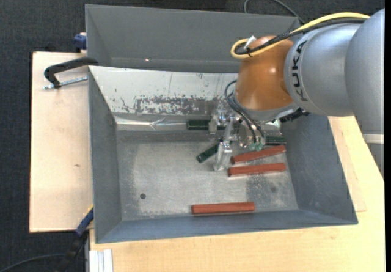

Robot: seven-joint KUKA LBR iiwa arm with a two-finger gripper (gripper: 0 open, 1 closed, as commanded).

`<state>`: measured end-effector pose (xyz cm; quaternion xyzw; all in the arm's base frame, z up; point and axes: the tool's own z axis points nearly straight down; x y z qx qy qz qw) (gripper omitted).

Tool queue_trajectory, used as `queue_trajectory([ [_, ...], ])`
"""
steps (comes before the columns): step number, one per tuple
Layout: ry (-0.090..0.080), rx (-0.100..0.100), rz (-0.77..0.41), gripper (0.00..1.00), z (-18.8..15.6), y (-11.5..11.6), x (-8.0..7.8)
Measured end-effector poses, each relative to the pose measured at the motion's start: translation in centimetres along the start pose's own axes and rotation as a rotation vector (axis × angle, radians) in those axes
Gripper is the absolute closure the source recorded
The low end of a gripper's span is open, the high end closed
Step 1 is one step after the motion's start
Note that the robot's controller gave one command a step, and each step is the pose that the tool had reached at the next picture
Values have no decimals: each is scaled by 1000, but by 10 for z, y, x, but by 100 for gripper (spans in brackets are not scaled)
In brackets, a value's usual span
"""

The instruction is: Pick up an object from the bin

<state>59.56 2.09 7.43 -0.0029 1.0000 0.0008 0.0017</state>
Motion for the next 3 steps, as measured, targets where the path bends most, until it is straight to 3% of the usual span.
queue_trajectory([
  [1,-2,0,1,100,-1,0,-1],
  [2,-12,0,2,100,-113,1,-4],
  [3,-5,0,3,100,-124,1,-6],
])
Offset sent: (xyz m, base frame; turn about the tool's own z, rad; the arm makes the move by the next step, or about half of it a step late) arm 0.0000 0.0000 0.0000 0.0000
